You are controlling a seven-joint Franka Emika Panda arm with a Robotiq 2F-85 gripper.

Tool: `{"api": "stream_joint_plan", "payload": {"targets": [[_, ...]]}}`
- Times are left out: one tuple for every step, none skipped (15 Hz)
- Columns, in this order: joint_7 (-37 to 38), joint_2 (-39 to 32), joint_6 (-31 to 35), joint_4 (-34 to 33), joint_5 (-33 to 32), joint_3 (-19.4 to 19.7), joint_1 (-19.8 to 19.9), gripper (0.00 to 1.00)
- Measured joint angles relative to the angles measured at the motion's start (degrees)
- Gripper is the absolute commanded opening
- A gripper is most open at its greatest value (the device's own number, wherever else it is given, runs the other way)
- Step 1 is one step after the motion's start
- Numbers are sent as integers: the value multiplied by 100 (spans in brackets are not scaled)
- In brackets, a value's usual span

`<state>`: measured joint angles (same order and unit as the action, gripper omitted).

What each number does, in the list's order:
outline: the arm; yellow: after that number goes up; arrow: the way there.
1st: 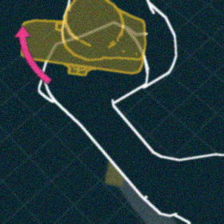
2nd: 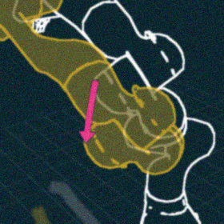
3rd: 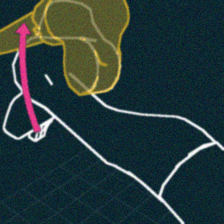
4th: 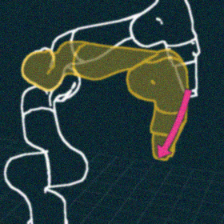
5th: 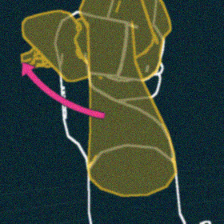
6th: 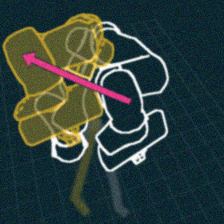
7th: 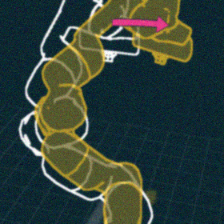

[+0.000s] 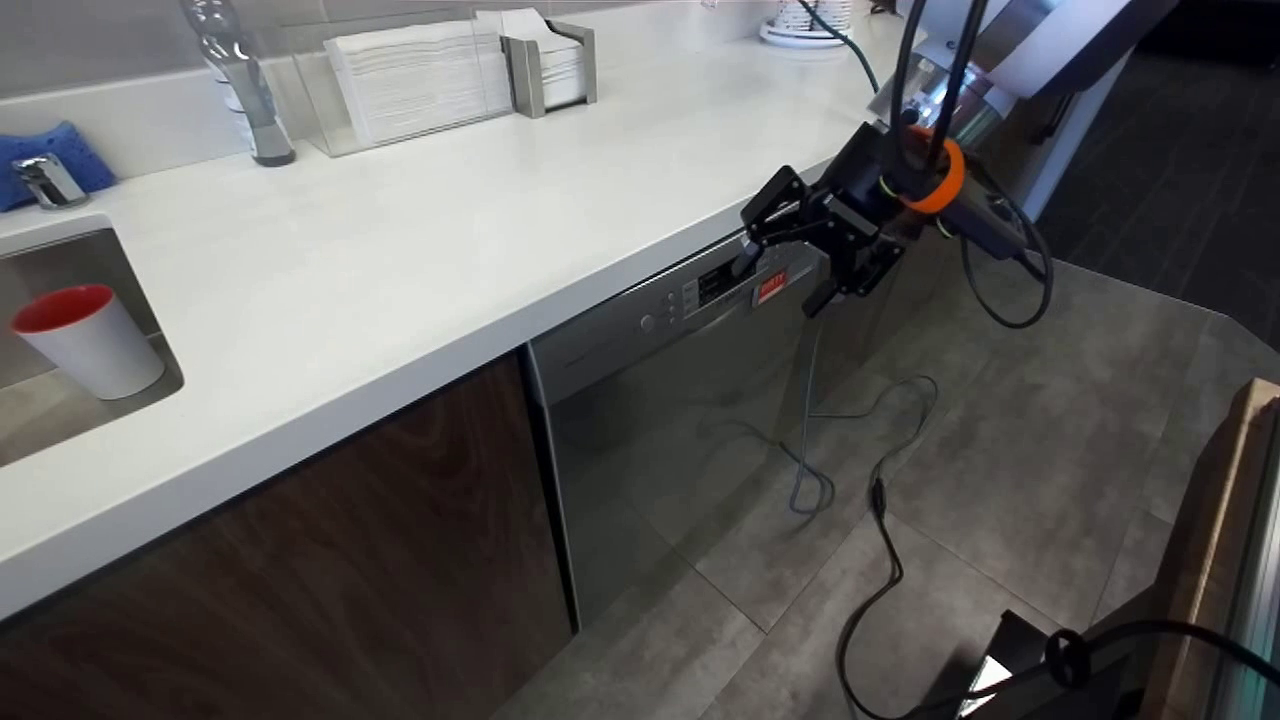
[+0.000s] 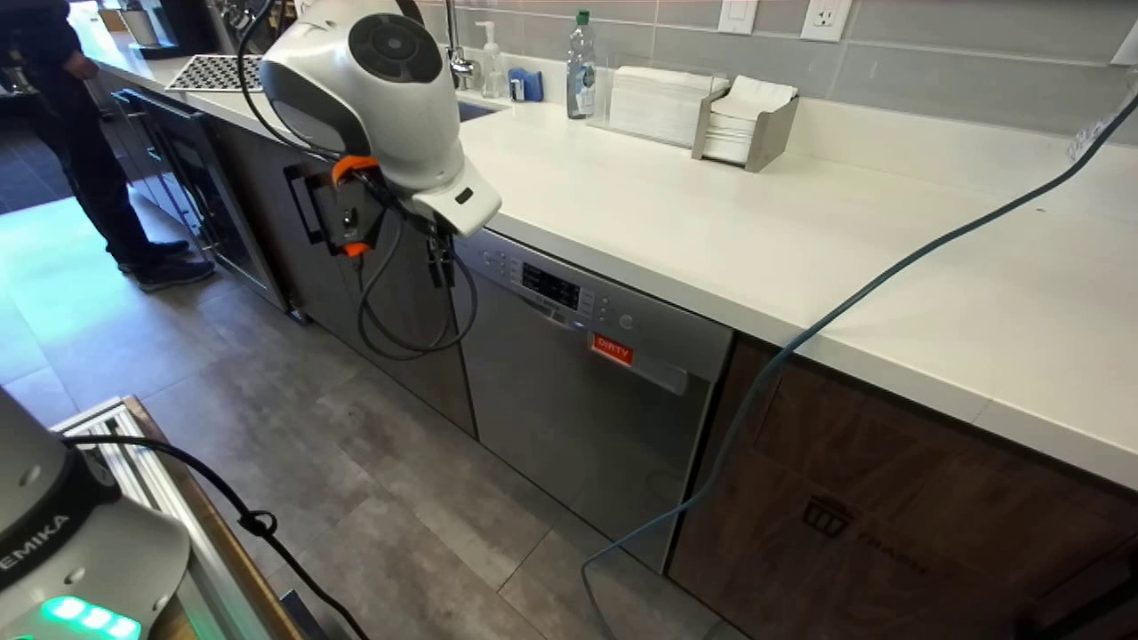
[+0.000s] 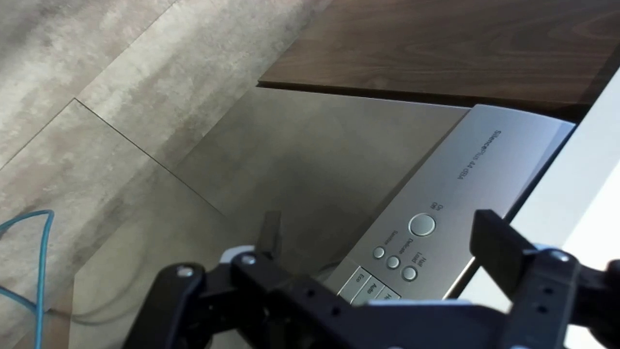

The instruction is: Press a button on the dish washing machine

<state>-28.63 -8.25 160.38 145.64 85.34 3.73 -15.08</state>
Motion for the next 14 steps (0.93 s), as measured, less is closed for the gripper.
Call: {"api": "stream_joint_plan", "payload": {"targets": [[-166, -134, 0, -100, 216, 0, 4, 75], [-313, -263, 1, -193, 409, 2, 9, 74], [-461, -392, 13, -279, 598, 6, 14, 66], [-618, -507, 21, -363, 796, 11, 22, 59], [-794, -619, 41, -449, 1006, 17, 34, 51], [-971, -725, 49, -534, 1211, 25, 49, 44], [-1164, -825, 54, -627, 1427, 35, 64, 36], [-1364, -921, 67, -720, 1641, 56, 70, 30], [-1562, -1017, 84, -816, 1851, 81, 70, 22], [-1759, -1109, 91, -913, 2067, 108, 70, 16], [-1967, -1199, 92, -1009, 2307, 137, 70, 10], [-2177, -1291, 92, -1108, 2556, 169, 69, 2], [-2381, -1381, 91, -1205, 2805, 202, 69, 1], [-2557, -1466, 89, -1290, 3033, 233, 66, 0]]}}
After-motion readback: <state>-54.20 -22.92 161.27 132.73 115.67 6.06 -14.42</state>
